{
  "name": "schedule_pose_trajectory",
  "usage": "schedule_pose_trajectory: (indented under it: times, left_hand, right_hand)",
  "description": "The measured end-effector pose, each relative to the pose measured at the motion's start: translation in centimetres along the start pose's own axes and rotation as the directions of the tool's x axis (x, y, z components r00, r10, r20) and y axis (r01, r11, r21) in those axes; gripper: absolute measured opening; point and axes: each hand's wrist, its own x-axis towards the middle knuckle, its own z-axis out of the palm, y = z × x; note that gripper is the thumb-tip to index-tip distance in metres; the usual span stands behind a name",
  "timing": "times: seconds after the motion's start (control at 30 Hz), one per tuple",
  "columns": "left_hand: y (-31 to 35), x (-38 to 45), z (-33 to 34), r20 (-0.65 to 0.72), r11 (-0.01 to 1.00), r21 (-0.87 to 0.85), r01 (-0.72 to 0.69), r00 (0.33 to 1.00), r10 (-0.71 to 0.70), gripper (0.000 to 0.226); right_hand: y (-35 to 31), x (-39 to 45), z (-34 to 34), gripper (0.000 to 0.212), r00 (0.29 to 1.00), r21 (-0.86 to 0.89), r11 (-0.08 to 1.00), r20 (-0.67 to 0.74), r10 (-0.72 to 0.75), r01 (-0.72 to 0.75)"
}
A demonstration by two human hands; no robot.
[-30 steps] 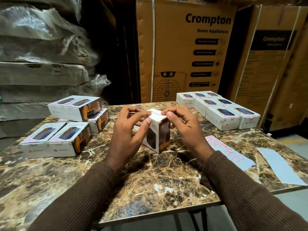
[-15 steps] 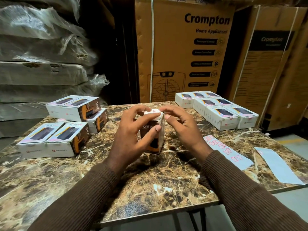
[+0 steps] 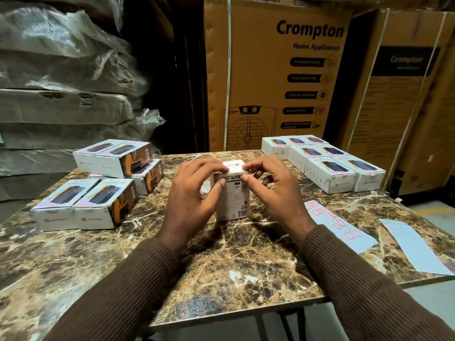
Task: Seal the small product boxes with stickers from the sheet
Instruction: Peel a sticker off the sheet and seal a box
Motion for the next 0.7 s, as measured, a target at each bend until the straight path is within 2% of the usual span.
schedule_pose_trajectory:
  times: [0.17,0.5,0.6,0.7]
  left_hand:
    - [0.04,0.05,-0.15,-0.021,0.999,0.004,0.037,0.999,-0.037,0.02]
    - [0.16,0.06,-0.19,-0.011,0.999,0.013,0.044,0.999,-0.044,0.019]
    - [0.26,0.0,-0.19,-0.012,0.999,0.025,0.045,0.999,-0.045,0.019]
    - [0.78,-0.12,-0.29,-0.024,0.999,0.032,0.032,0.999,-0.031,0.025]
  right_hand:
    - [-0.09,0.0,0.01,0.009,0.998,-0.042,0.997,-0.009,-0.065,0.064]
    - [-0.37,0.07,-0.02,0.007,0.998,-0.021,0.998,-0.011,-0.064,0.064]
    - [-0.28,0.03,-0.05,0.01,0.998,-0.03,0.997,-0.01,-0.065,0.065]
    - [-0.65,-0.01,-0.39,0.02,0.999,0.043,0.999,-0.041,-0.03,0.031]
